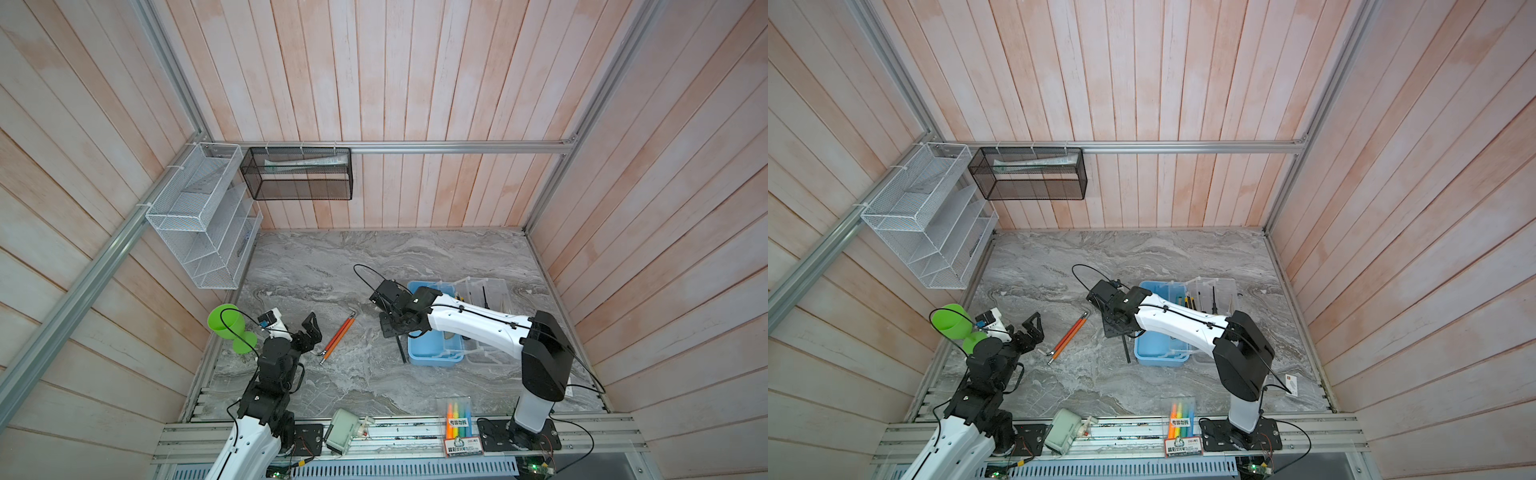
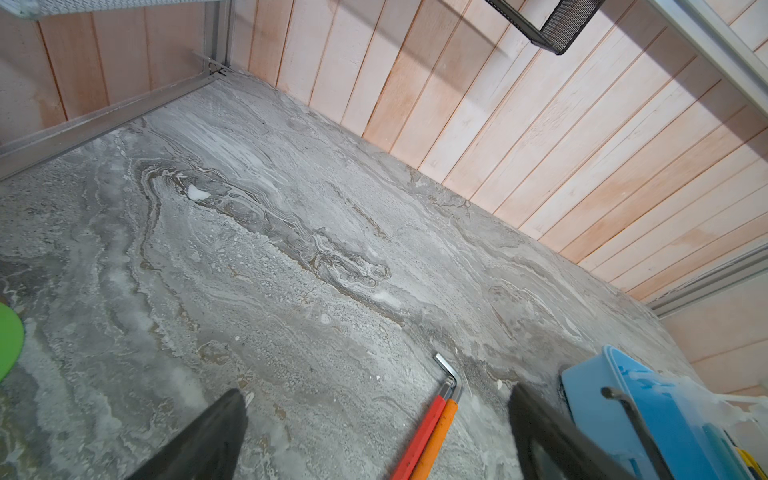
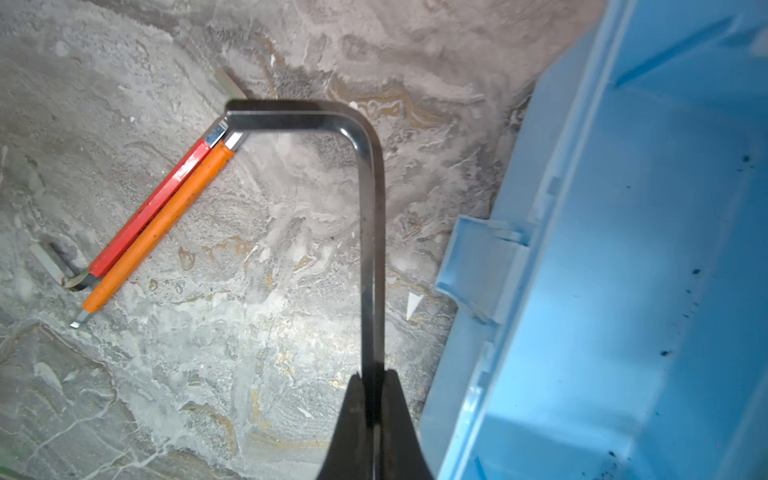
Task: Pack the tool kit
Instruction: 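Carry the black hex key over the blue box with the right gripper, then lower the black hex key into the box, open right gripper while left arm shifts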
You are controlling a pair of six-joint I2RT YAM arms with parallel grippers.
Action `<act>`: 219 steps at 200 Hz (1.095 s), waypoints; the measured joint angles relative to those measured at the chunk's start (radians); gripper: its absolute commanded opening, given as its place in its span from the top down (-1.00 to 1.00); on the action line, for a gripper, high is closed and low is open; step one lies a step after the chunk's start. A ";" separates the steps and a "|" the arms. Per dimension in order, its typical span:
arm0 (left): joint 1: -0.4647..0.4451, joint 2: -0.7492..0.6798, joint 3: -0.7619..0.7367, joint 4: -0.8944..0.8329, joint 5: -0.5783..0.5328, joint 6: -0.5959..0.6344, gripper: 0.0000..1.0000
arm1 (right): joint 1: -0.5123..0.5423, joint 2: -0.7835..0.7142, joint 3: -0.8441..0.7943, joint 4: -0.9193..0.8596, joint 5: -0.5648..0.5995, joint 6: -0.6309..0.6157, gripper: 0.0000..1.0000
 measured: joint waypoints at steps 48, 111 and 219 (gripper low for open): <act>0.000 0.001 0.000 0.000 0.004 0.000 -0.99 | -0.075 -0.162 -0.111 -0.026 0.054 0.057 1.00; 0.000 0.061 0.000 0.047 0.080 0.024 -1.00 | -0.167 -0.204 -0.261 0.035 0.099 0.083 1.00; 0.000 0.367 0.051 0.135 0.262 0.049 -1.00 | -0.236 0.000 -0.204 0.100 0.081 0.020 1.00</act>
